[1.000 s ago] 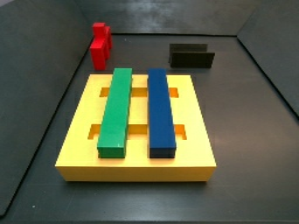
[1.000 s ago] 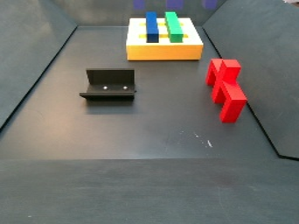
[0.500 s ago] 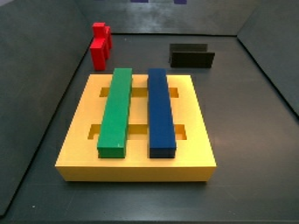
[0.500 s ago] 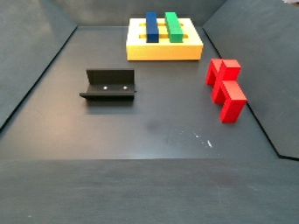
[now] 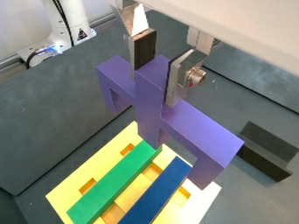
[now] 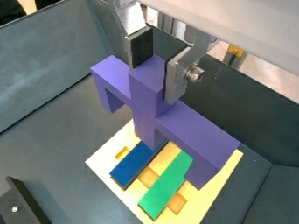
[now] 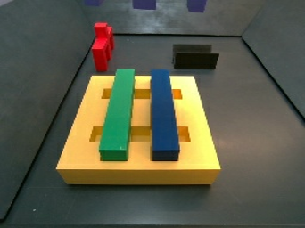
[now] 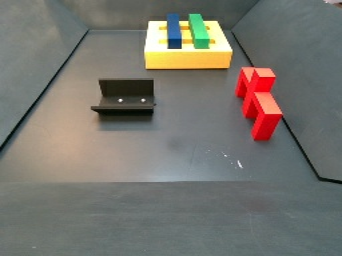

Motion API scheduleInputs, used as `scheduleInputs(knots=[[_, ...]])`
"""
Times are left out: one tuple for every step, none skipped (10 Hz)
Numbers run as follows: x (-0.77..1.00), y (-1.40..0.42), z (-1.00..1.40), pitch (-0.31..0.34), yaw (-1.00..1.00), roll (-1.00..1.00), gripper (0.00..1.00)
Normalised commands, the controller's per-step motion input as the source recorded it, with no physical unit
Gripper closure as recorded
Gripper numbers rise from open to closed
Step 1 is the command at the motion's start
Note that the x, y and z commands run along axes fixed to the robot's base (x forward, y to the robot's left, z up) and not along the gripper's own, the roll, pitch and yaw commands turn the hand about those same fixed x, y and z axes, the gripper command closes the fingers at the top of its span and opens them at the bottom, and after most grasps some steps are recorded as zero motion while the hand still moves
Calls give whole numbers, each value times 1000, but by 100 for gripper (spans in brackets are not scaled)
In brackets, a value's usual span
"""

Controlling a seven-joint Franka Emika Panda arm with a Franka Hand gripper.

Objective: Pick up the purple object. Move up. Move to above the board. Insert the purple object.
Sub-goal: Insert the purple object.

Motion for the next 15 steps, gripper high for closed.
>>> scheduleInputs(knots=[[0, -543, -414, -99, 0, 20, 100], [80, -609, -463, -73, 6, 43, 100], [134, -589, -563, -66, 3, 51, 100], [46, -497, -703, -119, 0, 64, 100], [0, -463, -709, -130, 0, 133, 100], [0, -394, -674, -120, 0, 197, 100], [0, -374, -629, -119, 0, 200, 100], [0, -283, -557, -107, 0, 167, 100], [0, -214, -511, -91, 0, 100, 100], [0, -129, -451, -47, 0, 69, 100], [0, -94, -394, -41, 9, 40, 100], [0, -83, -363, -43, 0, 21, 100], [-89, -37, -274, -54, 20, 0, 100], [-174, 0, -203, -54, 71, 0, 100], [-94, -20, -171, -37, 69, 0, 100]])
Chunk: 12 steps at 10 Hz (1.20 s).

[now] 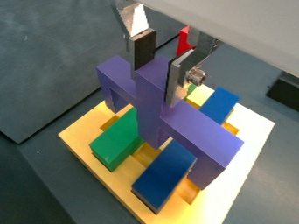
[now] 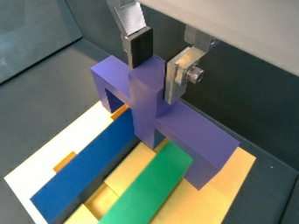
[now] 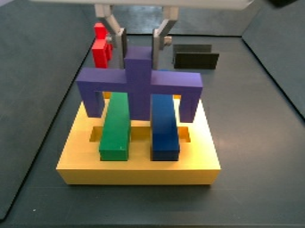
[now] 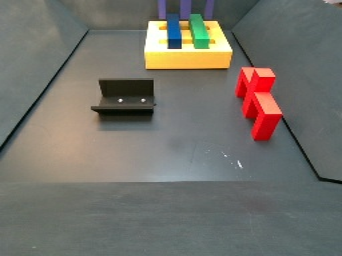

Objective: Pick up the purple object. Move up. Move to above the board. Insert the purple object.
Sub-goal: Insert the purple object.

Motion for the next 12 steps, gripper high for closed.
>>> scheduleInputs(knots=[[-57, -129, -60, -13, 114, 0, 100], [0, -186, -20, -20, 171, 0, 100], [0, -154, -97, -19, 209, 0, 100], [0, -134, -154, -37, 189, 0, 100], [9, -123, -57, 0, 166, 0, 100], [137, -117, -26, 0, 123, 0, 100], [83, -63, -31, 0, 71, 9, 100], [23, -20, -46, 0, 23, 14, 100], [26, -3, -54, 0, 9, 26, 100], [57, 0, -40, 0, 20, 20, 100], [80, -3, -29, 0, 11, 19, 100], [89, -3, -46, 0, 0, 0, 100]])
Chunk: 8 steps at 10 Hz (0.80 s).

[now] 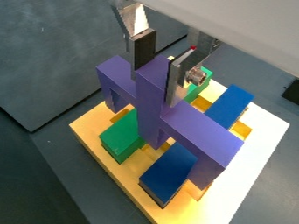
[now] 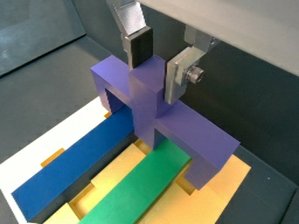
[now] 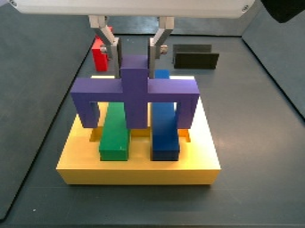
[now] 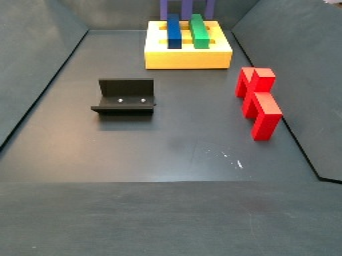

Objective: Pick up the purple object. Move up. Move to above the board. Insert the purple object.
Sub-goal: Insert the purple object.

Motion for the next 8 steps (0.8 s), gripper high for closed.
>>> scheduleInputs(knots=[[131, -40, -49, 0, 0, 10, 100], [51, -43, -114, 0, 0, 1, 100], [166, -97, -97, 0, 0, 0, 100], [171, -86, -69, 0, 0, 0, 100], [63, -43, -83, 0, 0, 16, 100], [0, 0, -89, 0, 0, 36, 100], [-31, 0, -74, 0, 0, 36, 100], [0, 0, -117, 0, 0, 57, 100]])
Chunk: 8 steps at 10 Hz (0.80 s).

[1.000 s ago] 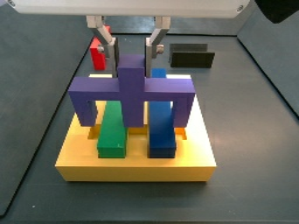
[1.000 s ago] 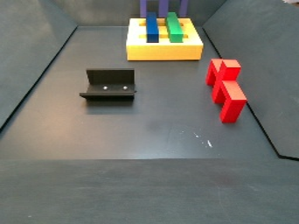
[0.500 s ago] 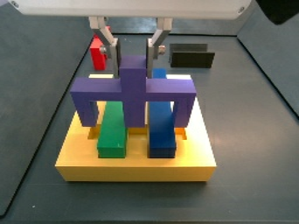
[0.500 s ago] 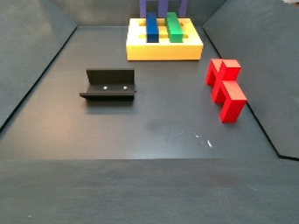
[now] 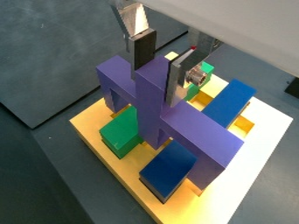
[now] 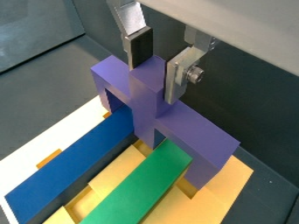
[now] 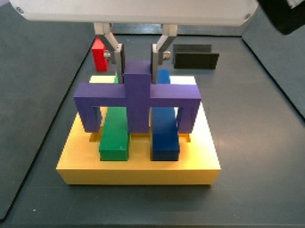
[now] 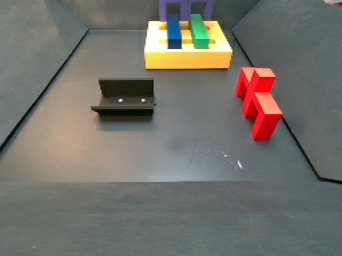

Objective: Pick up the purple object. Move up. Move to above the board. Insert the purple object.
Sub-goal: Insert the purple object.

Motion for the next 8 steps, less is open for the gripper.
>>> scheduleInputs(knots=[[0, 0, -186, 0, 0, 87, 100], [71, -34, -246, 0, 0, 109, 100], [137, -40, -280, 0, 0, 134, 100], [143, -74, -246, 0, 0, 154, 100], [229, -109, -169, 0, 0, 134, 100], [206, -63, -197, 0, 0, 154, 100], [146, -11, -197, 0, 0, 193, 100], [89, -11, -191, 3, 0, 210, 100]])
